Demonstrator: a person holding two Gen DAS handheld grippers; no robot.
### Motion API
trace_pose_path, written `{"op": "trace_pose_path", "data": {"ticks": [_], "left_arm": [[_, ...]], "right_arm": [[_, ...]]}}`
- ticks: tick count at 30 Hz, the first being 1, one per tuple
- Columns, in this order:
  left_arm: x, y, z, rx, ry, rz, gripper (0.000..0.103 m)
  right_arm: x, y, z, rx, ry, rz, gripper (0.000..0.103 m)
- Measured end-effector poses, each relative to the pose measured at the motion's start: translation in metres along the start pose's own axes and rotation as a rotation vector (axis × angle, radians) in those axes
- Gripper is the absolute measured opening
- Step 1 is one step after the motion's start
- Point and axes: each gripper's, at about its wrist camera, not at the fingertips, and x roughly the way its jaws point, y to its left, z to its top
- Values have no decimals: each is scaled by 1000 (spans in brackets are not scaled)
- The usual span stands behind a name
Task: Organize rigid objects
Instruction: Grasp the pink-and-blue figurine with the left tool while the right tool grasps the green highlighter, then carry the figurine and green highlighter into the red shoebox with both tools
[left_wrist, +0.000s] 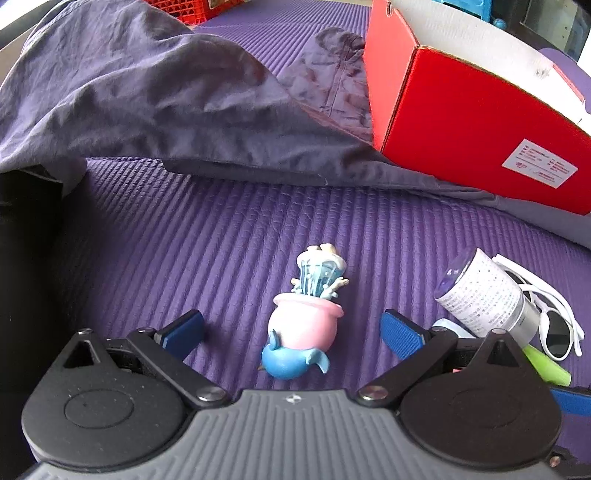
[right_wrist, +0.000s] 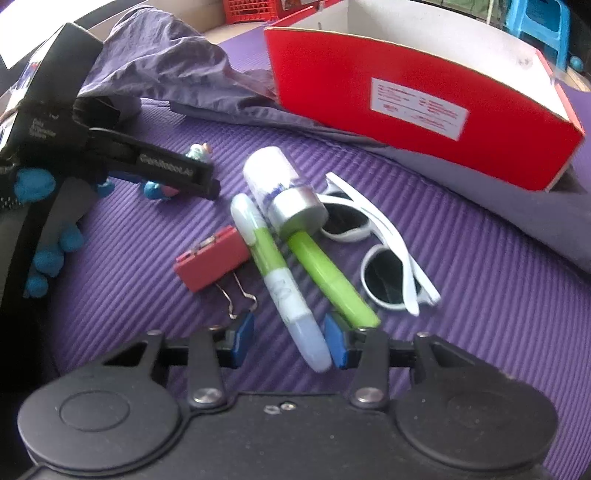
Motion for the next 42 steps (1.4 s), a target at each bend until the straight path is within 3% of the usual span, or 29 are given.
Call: {"op": "trace_pose_path", "data": {"ticks": [8, 11, 13, 15, 19, 21, 24, 34, 42], "left_arm": [[1, -2, -1, 16, -27, 9, 100], [-3, -3, 0, 21, -42, -7, 90], [-7, -4, -1, 25, -56, -20, 73], [-10, -5, -2, 31, -65, -25, 63], [-14, -2, -3, 18, -68, -26, 45], [-15, -1, -2, 9, -61, -36, 36], [-15, -2, -3, 14, -51, -29, 36], [-35, -3, -6, -12, -40, -66, 36], [-63, -2, -10, -33, -56, -94, 36]], "right_arm": [[9, 10, 12, -64, 5, -39, 41], [9, 10, 12, -65, -1, -46, 40], [9, 10, 9, -58, -12, -49, 40], [9, 11, 8, -48, -21, -54, 38], [6, 7, 7, -9, -32, -50, 23], [6, 5, 7, 10, -30, -41, 21], [5, 9, 5, 27, -27, -43, 19], [-24, -6, -4, 244, -59, 96, 16], [-60, -8, -12, 307, -120, 129, 16]]}}
